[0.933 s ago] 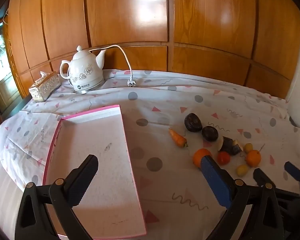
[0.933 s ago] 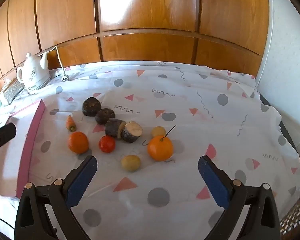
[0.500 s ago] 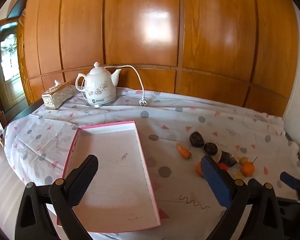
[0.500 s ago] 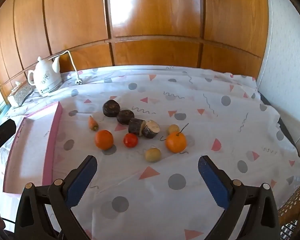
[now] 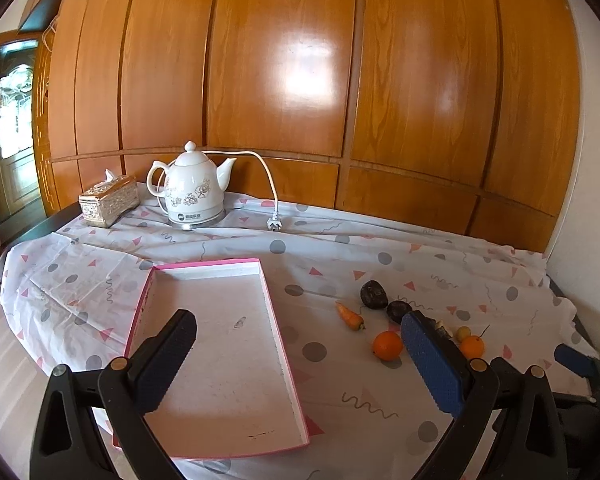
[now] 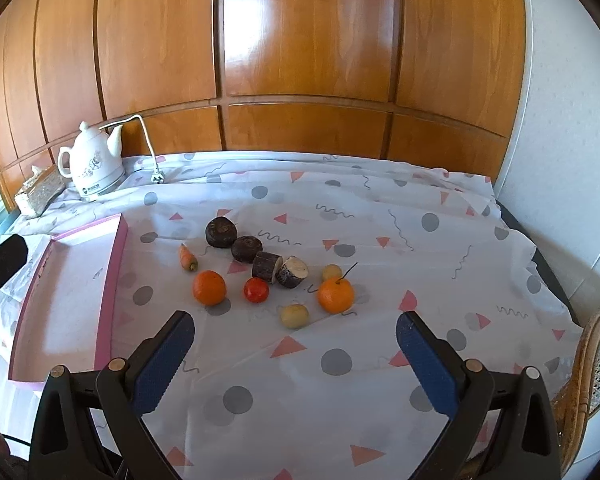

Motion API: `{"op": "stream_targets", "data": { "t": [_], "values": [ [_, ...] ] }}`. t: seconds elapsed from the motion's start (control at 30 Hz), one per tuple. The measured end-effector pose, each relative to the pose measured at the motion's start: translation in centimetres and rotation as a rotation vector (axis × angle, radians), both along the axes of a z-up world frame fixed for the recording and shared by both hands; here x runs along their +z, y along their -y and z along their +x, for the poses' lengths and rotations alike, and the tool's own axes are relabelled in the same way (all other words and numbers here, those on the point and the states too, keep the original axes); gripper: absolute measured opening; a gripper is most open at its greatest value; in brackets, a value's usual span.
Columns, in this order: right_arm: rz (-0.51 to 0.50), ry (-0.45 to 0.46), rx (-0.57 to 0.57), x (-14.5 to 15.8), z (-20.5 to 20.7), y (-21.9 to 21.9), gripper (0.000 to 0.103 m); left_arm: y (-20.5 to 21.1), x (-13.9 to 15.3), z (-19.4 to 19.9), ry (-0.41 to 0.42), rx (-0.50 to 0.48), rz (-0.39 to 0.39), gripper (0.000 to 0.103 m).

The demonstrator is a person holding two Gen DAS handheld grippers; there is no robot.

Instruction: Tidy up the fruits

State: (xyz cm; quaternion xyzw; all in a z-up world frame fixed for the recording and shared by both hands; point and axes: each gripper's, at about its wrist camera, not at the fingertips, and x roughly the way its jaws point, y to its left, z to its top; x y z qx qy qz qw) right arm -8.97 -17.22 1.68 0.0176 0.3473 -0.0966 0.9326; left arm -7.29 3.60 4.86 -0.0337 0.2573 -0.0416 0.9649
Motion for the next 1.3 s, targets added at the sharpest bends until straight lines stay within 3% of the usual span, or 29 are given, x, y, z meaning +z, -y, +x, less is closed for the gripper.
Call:
{"op": "stream_targets", "data": {
  "t": [0.47,0.6,0.73,1.07,1.3],
  "values": [
    [-0.010,-0.021,-0.040,-0.4,0.1,0.9,0.102,0.5,-0.7,0.3,-0.025,-0.066,-0.037,0.103],
    [-0.028,-0.022,-0.040,-0.8,0.5,1.2,0.103,0.9,-1.4,0.9,-0.057,-0.083,-0.039,0.103],
    [-0.066,-0.018,-0.031,-1.1,1.0,1.4,0.103,1.4,-2.5,2.0,-0.134,-0.144,-0.098,0.103],
    [-0.146,0.010,-0.014,-1.2,2.1,1.8,0.102,2.5,-3.7,2.8,-0.185,-0.117,-0.054,0.103],
    [-0.146,0.001,0.017,-1.7,3.0,2.1,0.102,2.9,-4.3,3.8,-0.216,-0.130,-0.043,0.103]
  ]
}}
